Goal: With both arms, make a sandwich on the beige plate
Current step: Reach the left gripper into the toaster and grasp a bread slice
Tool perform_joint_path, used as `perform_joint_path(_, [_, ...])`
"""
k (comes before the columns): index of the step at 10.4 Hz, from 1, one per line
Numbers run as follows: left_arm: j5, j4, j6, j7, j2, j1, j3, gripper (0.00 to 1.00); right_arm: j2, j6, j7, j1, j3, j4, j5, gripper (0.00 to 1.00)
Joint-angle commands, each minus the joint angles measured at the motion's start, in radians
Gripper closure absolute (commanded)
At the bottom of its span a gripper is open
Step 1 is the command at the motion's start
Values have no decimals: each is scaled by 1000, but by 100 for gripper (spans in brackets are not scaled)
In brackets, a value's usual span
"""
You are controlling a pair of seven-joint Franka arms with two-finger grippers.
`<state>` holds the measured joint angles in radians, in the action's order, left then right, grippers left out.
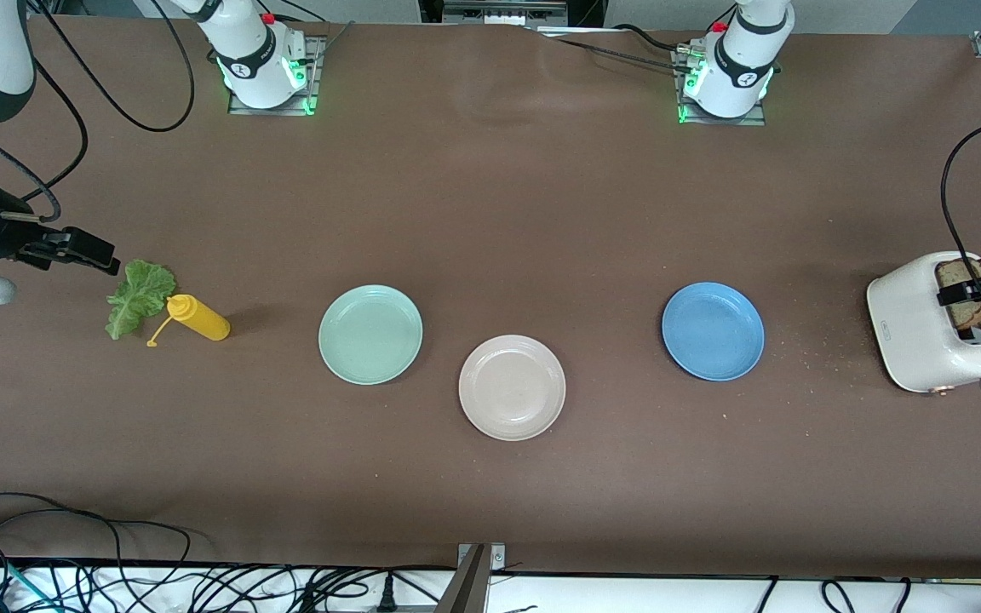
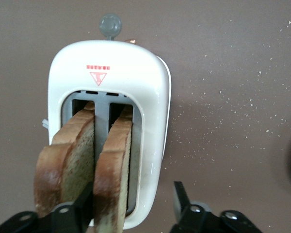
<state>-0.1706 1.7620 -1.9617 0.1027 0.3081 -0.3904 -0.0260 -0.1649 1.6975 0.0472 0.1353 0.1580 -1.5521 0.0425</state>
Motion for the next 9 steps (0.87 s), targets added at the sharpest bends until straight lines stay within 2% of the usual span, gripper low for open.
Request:
perform_joint_path(1, [8,77,-20,11,-78,-22,-3,60,-8,-5,13,1,2,21,10,0])
perform_joint_path(4, [5,80,-61,31,-55,-36,-3,86,-8,-5,13,1,2,21,10,0])
perform_joint_path(5, [5,80,-89,31,-47,-45,-3,98,-8,-5,13,1,0,21,10,0])
perform_joint_path(9, [5,71,-86,20,-47,-45,-3,100,-8,-5,13,1,0,21,10,0])
